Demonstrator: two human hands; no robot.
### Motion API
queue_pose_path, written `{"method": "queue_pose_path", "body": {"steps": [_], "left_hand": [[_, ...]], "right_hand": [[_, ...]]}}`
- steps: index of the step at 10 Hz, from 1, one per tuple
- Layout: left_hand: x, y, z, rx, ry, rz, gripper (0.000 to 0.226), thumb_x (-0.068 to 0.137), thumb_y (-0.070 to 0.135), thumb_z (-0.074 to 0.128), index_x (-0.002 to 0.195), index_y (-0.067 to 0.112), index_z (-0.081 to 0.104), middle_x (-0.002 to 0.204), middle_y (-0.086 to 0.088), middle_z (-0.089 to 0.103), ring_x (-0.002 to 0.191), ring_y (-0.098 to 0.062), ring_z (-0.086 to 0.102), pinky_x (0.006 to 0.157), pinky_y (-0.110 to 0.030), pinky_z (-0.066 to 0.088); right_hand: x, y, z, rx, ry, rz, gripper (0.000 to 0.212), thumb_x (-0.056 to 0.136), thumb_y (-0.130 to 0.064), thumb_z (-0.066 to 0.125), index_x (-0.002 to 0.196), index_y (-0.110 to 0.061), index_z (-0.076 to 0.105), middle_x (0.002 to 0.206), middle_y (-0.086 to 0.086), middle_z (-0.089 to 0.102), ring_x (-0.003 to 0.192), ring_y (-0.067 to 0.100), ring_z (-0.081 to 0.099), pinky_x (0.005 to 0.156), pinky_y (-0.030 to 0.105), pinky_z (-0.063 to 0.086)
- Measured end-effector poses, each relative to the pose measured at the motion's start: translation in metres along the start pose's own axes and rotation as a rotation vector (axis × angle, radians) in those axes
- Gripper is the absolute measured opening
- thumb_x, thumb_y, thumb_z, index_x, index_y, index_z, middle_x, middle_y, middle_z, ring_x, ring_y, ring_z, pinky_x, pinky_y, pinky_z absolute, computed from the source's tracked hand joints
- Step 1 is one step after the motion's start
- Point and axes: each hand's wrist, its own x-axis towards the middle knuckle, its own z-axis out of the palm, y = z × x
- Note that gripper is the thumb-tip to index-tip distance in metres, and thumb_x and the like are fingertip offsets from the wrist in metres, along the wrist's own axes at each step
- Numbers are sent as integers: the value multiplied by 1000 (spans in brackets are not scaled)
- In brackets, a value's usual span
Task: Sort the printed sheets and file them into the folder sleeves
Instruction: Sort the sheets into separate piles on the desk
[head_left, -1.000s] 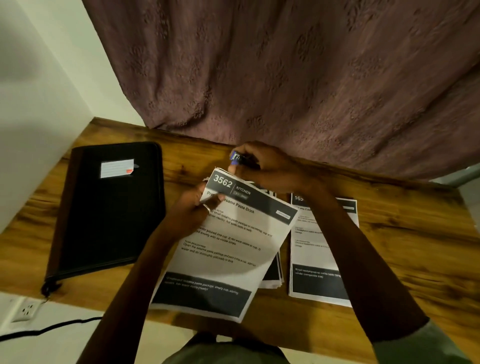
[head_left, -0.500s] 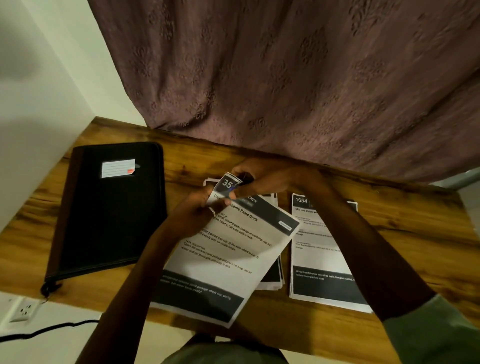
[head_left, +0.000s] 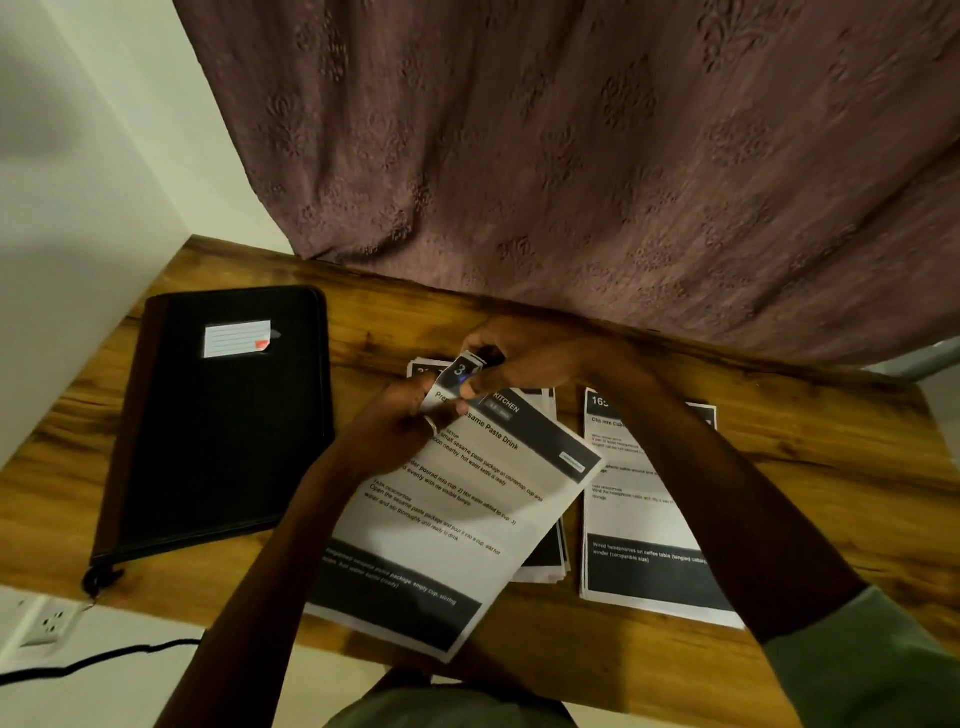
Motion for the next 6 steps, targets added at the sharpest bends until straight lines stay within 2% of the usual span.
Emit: {"method": "queue_pose_path", "body": {"steps": [1,2,3,4,5,6], "left_hand": [[1,-1,1,5,5,8,7,101,16,52,103,13,58,82,0,70,74,-12,71,65,-24,55],[2,-1,3,4,10,-6,12,101,18,52,109,10,57,91,-6,71,82,-15,73,71,-29,60],[0,-3,4,29,11,46,7,100,15,53,106,16,57,91,-2,70,82,-10,72,72,-25,59],[-2,-2,4,49,-5,96,5,100,25,56,102,21,57,83,4,69,79,-8,72,68,-22,57],[0,-2,4,36,-1,35,17,100,35,54,100,18,57,79,3,71,73,-12,71,65,-27,58],[0,-2,4,-46,74,-119,19,101,31,53,113,17,57,89,-3,73,79,-18,73,73,-37,61]], "right_hand": [[-18,-45,-5,0,-249,-42,21,95,-34,62,111,-20,62,78,0,66,70,1,62,63,18,54],[-44,-122,-1,213,-386,3,55,101,-38,9,136,0,26,93,60,48,112,-16,51,69,-9,33],[-48,-134,-7,107,-156,-40,62,104,-26,3,121,-1,57,138,40,31,107,8,58,72,7,44],[-44,-103,-2,-148,60,-132,24,93,-24,65,111,-9,66,98,1,71,82,10,66,72,29,58],[-36,-89,-3,-41,56,-95,26,89,-23,70,113,-15,64,96,-8,69,87,8,68,78,24,58],[-52,-81,-11,177,184,-88,35,89,-34,69,120,-21,62,109,-4,70,101,10,68,89,30,56]]}}
